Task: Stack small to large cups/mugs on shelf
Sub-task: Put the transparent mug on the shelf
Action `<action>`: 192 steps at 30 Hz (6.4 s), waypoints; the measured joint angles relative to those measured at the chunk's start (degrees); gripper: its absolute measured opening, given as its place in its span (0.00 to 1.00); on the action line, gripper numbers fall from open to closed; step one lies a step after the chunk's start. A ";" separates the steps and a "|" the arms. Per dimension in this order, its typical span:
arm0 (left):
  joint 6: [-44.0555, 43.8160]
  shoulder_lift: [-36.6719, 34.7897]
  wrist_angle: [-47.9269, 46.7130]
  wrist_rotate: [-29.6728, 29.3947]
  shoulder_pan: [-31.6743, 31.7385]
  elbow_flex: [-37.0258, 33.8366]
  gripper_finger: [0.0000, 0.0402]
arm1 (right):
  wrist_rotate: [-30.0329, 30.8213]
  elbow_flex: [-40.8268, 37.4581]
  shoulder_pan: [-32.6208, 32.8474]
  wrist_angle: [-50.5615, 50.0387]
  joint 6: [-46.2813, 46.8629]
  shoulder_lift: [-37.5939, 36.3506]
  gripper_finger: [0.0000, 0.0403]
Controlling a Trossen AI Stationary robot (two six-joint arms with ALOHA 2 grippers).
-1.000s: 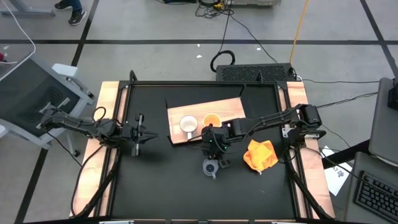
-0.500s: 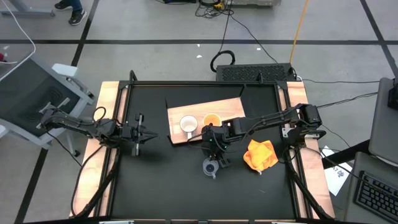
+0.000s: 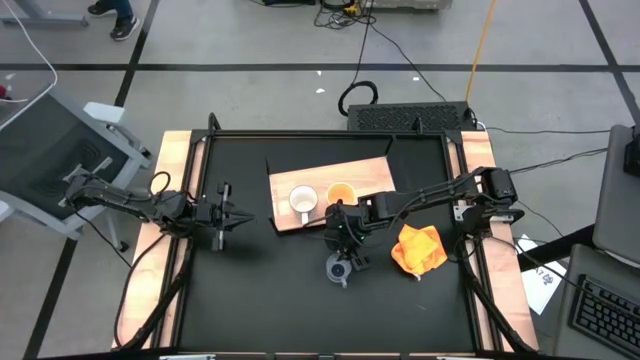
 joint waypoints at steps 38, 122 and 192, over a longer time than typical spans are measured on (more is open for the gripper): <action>-0.57 -0.01 -0.02 -0.02 0.00 -0.02 0.08 | -0.02 -6.35 0.97 8.36 0.56 0.00 0.03; -1.50 -0.02 -1.22 -0.63 0.00 -0.02 0.08 | 22.35 -29.91 -5.33 -0.95 9.36 -50.43 0.00; 0.72 -0.02 -2.47 -0.61 0.02 -0.02 0.08 | 8.20 -14.75 -30.14 -4.61 -13.52 -19.02 0.00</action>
